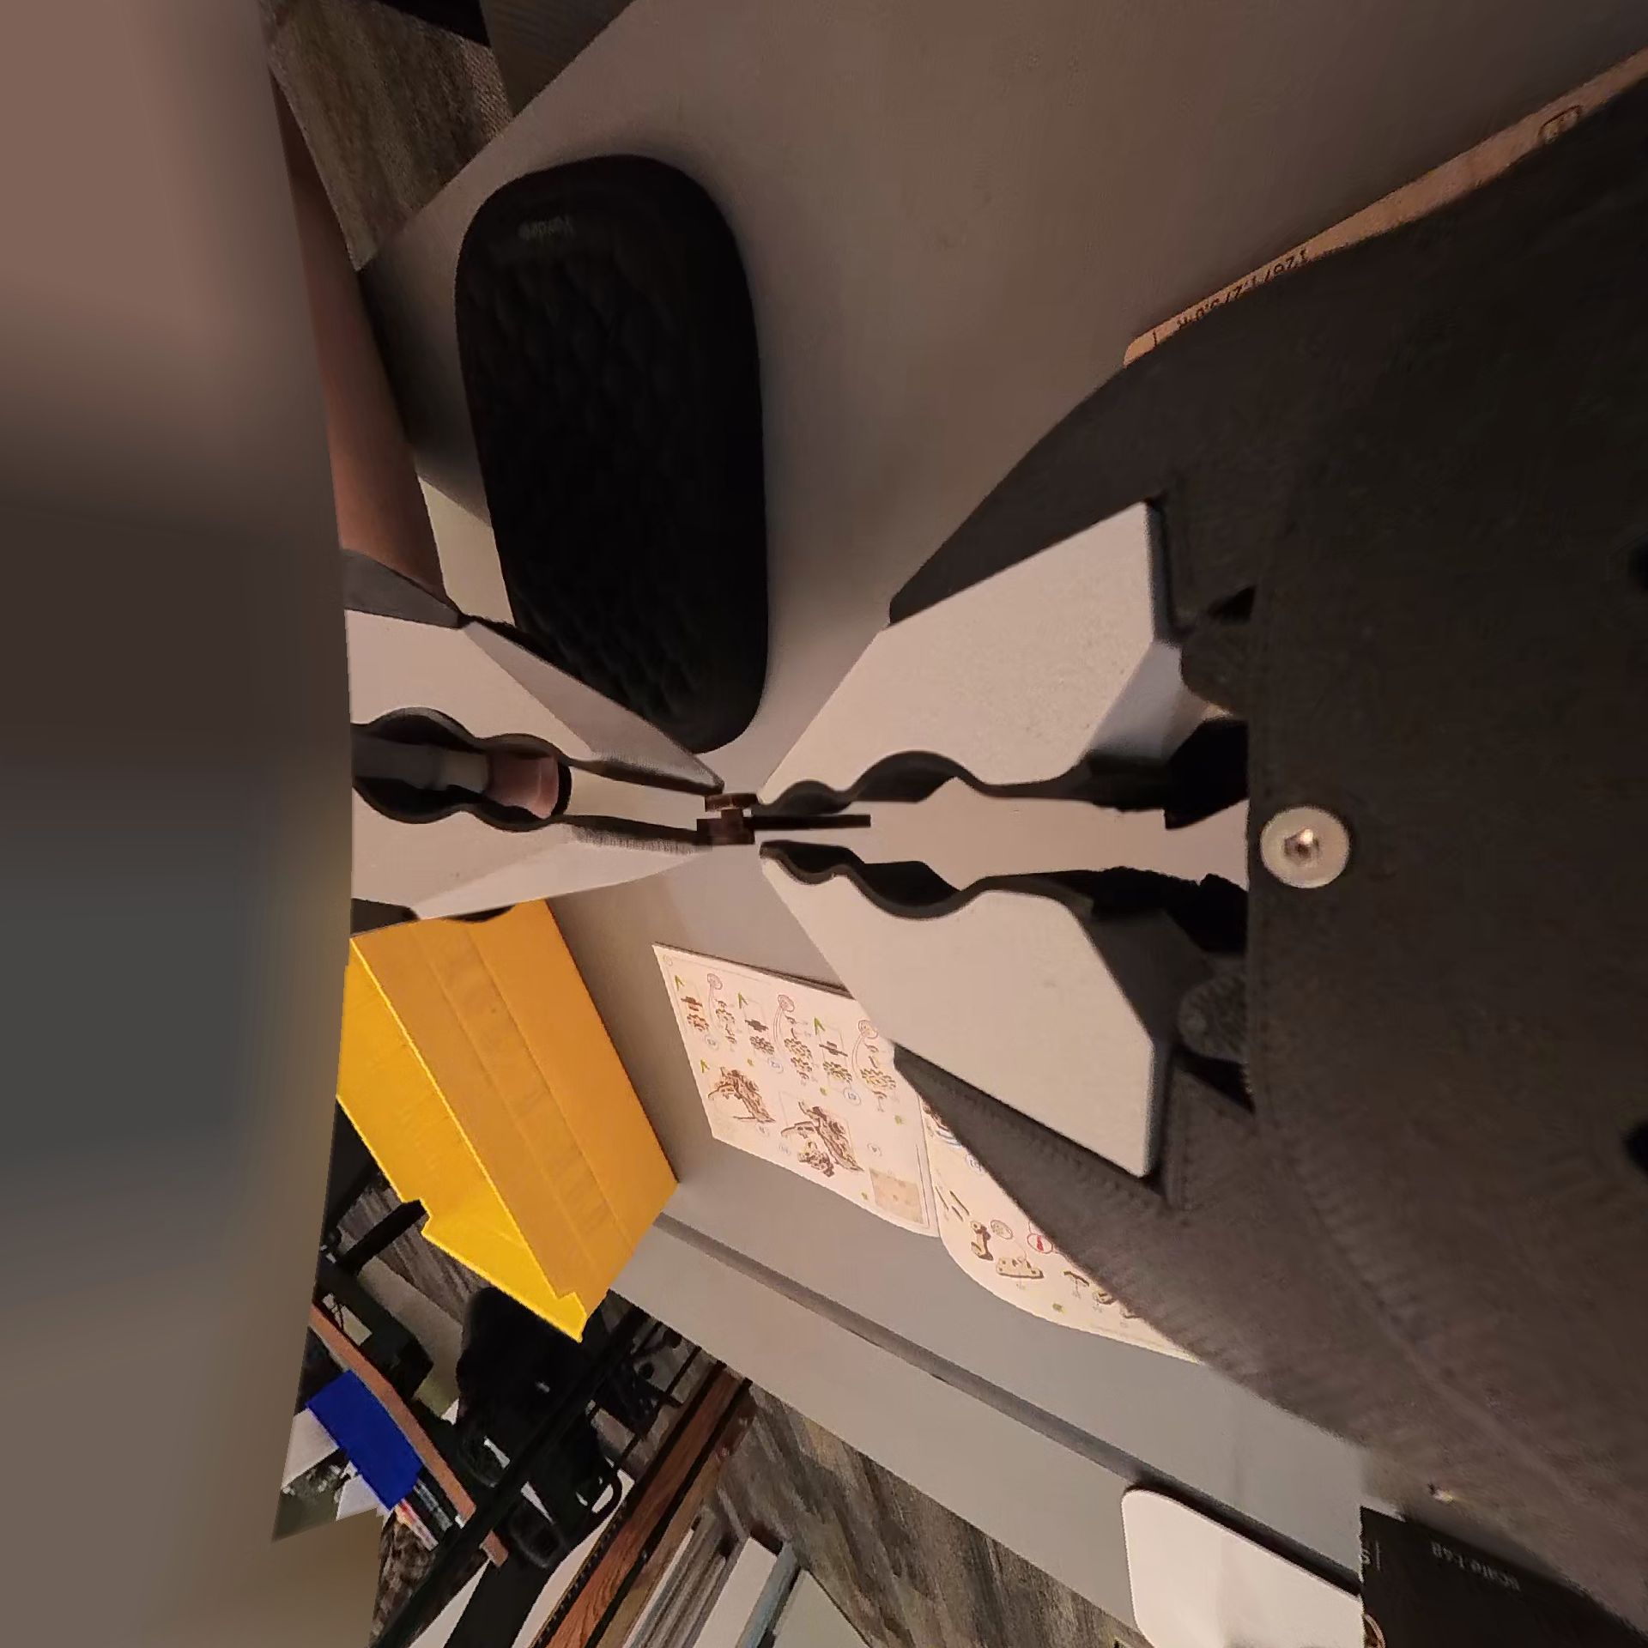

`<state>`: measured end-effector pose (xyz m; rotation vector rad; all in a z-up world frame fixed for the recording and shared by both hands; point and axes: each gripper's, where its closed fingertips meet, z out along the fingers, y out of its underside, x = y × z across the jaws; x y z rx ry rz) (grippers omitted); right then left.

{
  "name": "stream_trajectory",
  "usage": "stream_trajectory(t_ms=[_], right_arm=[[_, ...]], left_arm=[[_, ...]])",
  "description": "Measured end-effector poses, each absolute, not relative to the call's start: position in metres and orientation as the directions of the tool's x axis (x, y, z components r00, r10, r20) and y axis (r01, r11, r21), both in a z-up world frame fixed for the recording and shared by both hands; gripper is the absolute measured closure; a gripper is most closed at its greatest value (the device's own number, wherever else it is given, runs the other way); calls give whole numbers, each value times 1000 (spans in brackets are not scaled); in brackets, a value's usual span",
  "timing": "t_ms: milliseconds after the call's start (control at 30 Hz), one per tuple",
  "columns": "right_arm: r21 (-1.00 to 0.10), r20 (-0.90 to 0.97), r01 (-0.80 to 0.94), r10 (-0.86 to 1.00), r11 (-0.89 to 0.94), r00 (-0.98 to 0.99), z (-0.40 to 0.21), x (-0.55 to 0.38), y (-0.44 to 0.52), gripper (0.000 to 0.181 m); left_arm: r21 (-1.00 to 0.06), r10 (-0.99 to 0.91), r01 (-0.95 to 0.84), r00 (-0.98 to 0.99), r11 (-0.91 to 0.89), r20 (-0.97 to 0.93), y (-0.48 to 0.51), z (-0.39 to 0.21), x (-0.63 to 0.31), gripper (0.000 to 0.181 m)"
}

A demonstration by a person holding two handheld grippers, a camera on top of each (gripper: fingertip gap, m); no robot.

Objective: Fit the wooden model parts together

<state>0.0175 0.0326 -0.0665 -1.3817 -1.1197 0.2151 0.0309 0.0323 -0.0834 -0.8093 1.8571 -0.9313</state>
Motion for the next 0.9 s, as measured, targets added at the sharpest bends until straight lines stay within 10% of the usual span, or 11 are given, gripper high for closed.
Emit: stream_trajectory(t_ms=[900], right_arm=[[-804,555,532,658,266,509,-74,18,39,176]], left_arm=[[-833,-819,-205,-404,515,-407,35,-91,31,176]])
